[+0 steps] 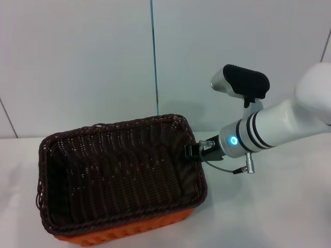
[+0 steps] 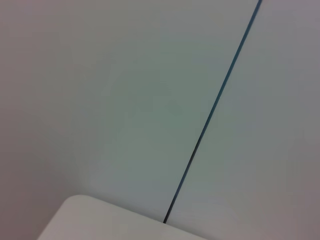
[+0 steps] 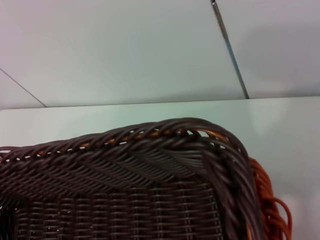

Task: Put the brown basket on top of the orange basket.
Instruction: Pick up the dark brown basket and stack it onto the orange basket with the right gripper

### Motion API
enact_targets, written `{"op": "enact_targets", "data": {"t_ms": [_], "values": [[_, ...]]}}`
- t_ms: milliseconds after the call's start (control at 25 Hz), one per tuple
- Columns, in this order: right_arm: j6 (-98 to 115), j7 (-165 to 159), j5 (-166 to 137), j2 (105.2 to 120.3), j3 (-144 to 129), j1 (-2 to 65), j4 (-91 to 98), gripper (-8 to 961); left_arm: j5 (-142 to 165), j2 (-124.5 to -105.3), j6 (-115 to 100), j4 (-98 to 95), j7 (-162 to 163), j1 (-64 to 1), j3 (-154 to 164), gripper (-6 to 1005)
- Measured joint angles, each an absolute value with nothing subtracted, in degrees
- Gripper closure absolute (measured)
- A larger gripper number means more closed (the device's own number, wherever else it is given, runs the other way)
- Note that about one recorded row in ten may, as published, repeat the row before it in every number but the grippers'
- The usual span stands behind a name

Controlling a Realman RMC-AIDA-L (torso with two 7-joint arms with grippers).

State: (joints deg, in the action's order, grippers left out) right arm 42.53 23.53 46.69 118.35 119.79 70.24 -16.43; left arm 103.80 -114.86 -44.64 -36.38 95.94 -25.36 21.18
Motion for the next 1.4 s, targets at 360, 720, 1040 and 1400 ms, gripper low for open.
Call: {"op": "enact_targets", "data": {"t_ms": [360, 720, 1040, 1400], "values": [[42.08, 24.67, 46.73, 118.54, 119.79, 69.94, -16.65, 816, 103.79, -114.86, -44.83, -36.38, 95.89, -24.97, 21.01, 139], [41.49, 25.92, 47.11, 118.64, 120.11, 69.67, -17.20, 720, 103.79, -114.86, -44.98, -36.38, 95.88, -24.94, 20.83, 139], [42.55, 25.47, 47.29, 118.72, 120.59, 68.81, -18.92, 524, 103.79, -114.86, -45.09, -36.41, 96.01, -24.87, 20.74, 139], [44.00, 22.80, 47.02, 118.49, 120.36, 68.32, -21.37, 549, 103.80, -114.99, -45.09, -36.41, 96.16, -24.75, 20.74, 139]]}}
